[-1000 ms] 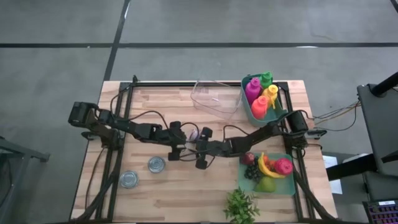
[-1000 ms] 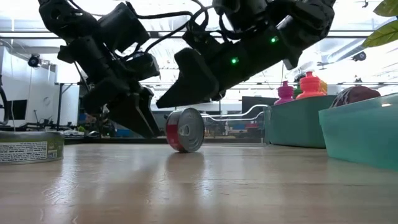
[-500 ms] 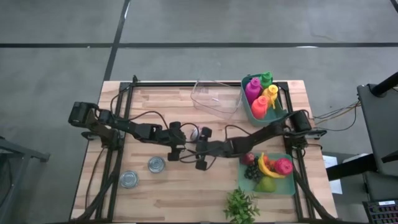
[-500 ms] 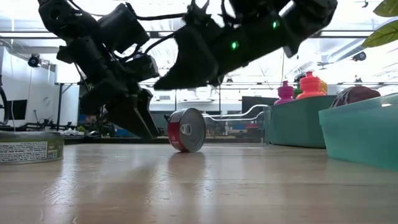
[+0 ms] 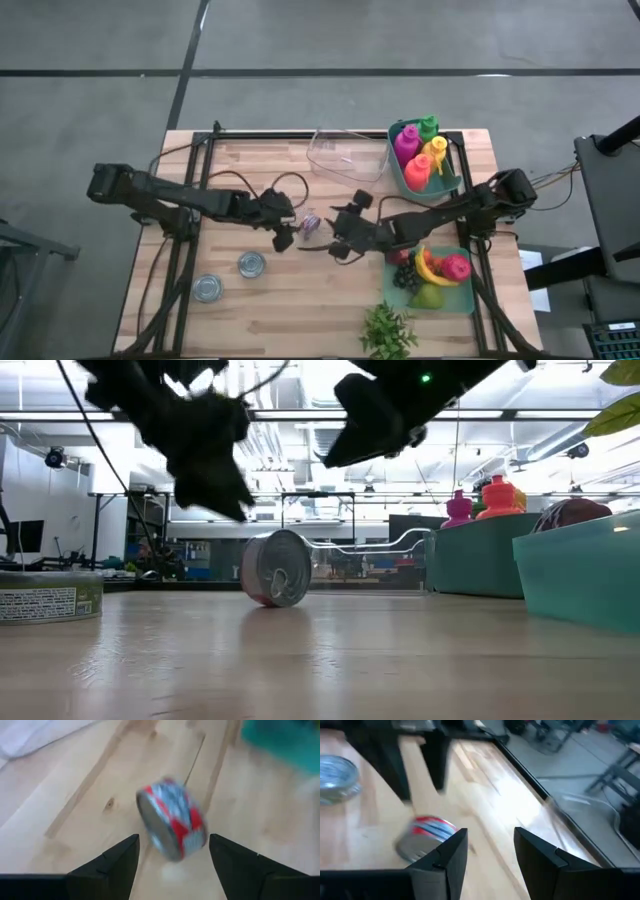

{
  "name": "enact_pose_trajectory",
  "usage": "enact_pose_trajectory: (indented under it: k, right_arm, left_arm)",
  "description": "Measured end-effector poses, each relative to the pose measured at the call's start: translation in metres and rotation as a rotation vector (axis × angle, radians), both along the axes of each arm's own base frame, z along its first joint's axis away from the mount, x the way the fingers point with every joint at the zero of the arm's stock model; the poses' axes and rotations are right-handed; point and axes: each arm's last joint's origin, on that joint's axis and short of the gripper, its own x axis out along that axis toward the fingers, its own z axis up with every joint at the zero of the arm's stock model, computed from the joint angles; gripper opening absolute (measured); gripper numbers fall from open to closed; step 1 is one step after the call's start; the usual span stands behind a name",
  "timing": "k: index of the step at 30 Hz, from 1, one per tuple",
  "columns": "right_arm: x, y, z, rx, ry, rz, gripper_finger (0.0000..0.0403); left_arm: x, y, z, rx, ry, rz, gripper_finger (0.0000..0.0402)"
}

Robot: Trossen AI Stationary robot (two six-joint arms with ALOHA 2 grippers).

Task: Pick & Place Food Item
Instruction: Put the red tuna can into the transparent bin

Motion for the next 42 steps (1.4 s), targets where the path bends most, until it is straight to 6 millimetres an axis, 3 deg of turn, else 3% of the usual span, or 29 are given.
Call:
enact_pose_trajectory:
  k: [4, 8, 12, 18, 23, 33, 42]
  right_arm:
    - [-0.014, -0.004, 0.002, 0.010, 0.024, -0.060, 0.0157]
    - [-0.022, -0.006, -0.001, -0.001, 0.035, -0.077, 0.0157]
    - [-0.025, -0.007, -0.007, 0.010, 0.040, -0.088, 0.0157]
    - [-0.031, -0.009, -0.017, 0.001, 0.050, -0.122, 0.0157]
    - [-0.032, -0.009, -0.018, -0.015, 0.051, -0.138, 0.0157]
    - [-0.036, -0.010, -0.011, -0.028, 0.018, -0.184, 0.0157]
    - [-0.050, -0.011, 0.003, -0.012, 0.010, -0.189, 0.0157]
  left_arm:
    - [-0.003, -0.002, 0.031, -0.152, -0.092, 0.138, 0.0245]
    - [-0.003, -0.007, 0.051, -0.191, -0.108, 0.162, 0.0245]
    - [-0.002, -0.014, 0.059, -0.164, -0.028, 0.199, 0.0244]
    - [-0.004, -0.023, 0.068, -0.253, 0.139, 0.402, 0.0243]
    - [0.006, -0.033, 0.065, -0.239, 0.201, 0.420, 0.0243]
    - [0.052, -0.046, 0.050, -0.071, 0.283, 0.288, 0.0243]
    - [0.063, -0.043, 0.038, 0.019, 0.292, 0.328, 0.0243]
